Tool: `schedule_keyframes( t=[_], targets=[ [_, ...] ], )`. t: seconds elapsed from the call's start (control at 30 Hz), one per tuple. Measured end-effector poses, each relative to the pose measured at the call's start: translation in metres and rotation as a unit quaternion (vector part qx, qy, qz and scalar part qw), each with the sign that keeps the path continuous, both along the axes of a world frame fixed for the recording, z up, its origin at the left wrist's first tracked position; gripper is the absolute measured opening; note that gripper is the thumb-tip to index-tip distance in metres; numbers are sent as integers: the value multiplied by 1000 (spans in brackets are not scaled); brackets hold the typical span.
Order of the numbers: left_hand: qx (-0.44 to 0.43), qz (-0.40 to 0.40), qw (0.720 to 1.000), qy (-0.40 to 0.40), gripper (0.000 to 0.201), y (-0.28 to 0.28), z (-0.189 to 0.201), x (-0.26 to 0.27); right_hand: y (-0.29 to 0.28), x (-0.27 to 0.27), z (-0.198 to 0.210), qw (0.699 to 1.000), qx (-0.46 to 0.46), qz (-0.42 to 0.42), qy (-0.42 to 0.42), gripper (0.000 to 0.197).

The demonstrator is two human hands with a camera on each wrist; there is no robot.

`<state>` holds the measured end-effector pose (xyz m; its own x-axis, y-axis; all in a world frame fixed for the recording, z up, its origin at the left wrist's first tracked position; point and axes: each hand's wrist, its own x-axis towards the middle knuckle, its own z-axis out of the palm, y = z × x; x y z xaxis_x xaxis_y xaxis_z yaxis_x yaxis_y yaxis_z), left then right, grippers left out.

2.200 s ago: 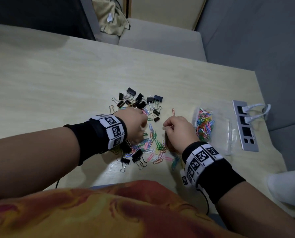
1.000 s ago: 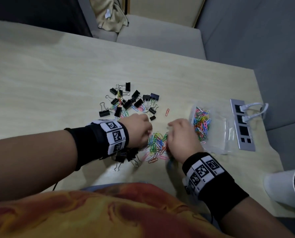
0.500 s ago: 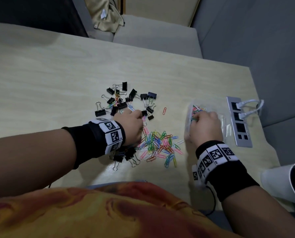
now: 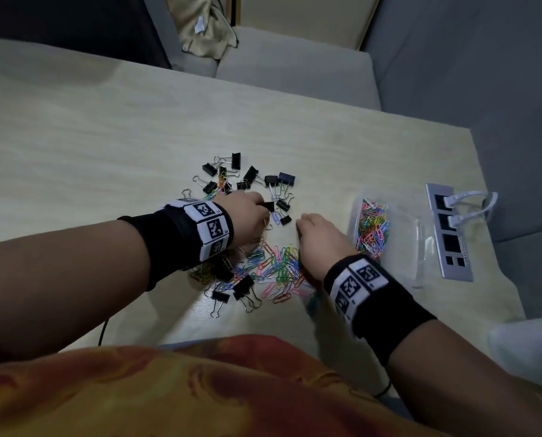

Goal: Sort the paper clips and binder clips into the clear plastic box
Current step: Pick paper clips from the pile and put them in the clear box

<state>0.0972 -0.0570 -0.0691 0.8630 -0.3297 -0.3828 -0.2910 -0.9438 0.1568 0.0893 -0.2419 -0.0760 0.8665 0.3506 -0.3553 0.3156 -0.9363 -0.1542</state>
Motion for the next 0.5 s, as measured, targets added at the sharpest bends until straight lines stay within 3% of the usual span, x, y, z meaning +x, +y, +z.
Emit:
schedule_keyframes(
  t=[0.23, 0.37, 0.5],
  targets=[
    [-59, 85, 994, -18, 34, 11, 1, 17, 2, -22, -3, 999, 15, 20, -46, 28],
    [-80, 125, 988, -32, 36, 15, 2, 19, 16, -13, 1, 993, 85, 71, -36, 38],
    [-103, 135, 985, -36, 35, 16, 3, 17, 19, -4, -5, 997, 25, 71, -17, 39]
  ],
)
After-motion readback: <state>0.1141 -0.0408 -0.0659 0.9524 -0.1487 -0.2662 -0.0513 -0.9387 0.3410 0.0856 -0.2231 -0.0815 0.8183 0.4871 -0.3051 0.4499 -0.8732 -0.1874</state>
